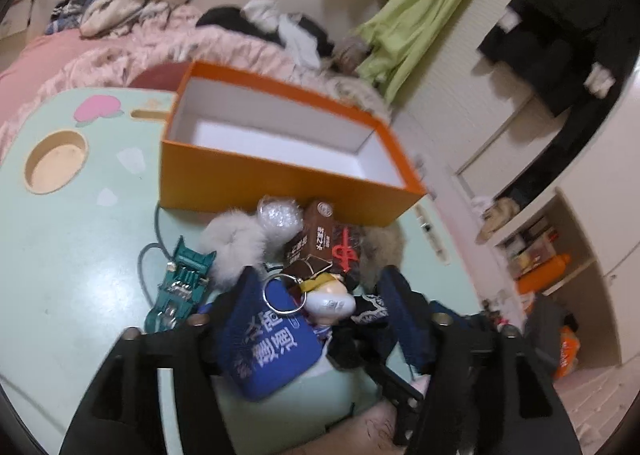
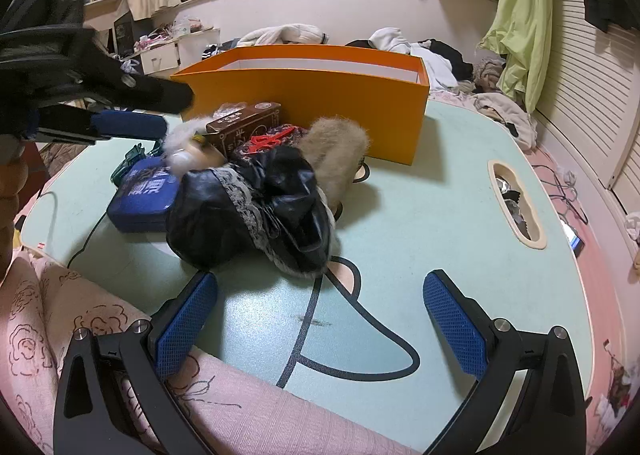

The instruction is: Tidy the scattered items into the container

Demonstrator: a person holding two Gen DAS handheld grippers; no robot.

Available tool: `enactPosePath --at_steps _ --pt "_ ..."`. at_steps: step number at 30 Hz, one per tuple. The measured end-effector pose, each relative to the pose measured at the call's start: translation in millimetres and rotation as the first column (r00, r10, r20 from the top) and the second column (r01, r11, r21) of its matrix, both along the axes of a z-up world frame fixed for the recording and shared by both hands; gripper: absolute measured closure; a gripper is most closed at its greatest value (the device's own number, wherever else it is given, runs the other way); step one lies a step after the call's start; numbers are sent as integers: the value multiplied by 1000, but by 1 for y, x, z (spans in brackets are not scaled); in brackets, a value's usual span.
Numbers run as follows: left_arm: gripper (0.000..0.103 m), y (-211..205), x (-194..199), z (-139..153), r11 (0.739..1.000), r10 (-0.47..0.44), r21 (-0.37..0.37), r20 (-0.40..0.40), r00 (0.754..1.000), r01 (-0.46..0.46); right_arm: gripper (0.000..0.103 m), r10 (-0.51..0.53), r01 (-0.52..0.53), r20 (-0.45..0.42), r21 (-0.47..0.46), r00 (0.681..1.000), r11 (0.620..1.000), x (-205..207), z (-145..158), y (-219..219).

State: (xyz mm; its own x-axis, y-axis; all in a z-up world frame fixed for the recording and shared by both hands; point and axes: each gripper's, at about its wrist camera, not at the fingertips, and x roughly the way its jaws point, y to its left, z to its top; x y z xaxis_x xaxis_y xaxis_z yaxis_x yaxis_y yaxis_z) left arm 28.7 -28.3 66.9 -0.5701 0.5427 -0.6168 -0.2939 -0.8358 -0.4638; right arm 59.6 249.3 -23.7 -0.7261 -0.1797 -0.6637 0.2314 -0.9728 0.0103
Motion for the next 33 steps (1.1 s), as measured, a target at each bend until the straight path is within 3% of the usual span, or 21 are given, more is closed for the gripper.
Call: enactPosePath --at_steps 2,7,12,13,23,33 --pt "18 -15 18 5 999 47 -16 -56 997 -48 1 0 0 0 0 1000 1000 -1 -1 2" --pt "13 -33 53 -8 971 98 -206 -116 988 -120 1 2 -2 0 0 1000 1000 0 0 2" --pt "10 -18 62 -51 889 82 -444 -82 993 -110 1 2 -2 0 0 1000 1000 0 0 4" --pt "2 -15 62 -54 872 99 -468 -120 988 -144 1 3 -3 1 1 1000 1000 1 1 4" --pt "0 -18 39 -52 862 131 -482 -82 988 -155 1 5 -5 2 3 1000 1000 -3 11 9" --pt "0 -14 35 -58 868 122 -470 -111 986 -160 1 -3 3 11 17 1000 1000 9 21 -1"
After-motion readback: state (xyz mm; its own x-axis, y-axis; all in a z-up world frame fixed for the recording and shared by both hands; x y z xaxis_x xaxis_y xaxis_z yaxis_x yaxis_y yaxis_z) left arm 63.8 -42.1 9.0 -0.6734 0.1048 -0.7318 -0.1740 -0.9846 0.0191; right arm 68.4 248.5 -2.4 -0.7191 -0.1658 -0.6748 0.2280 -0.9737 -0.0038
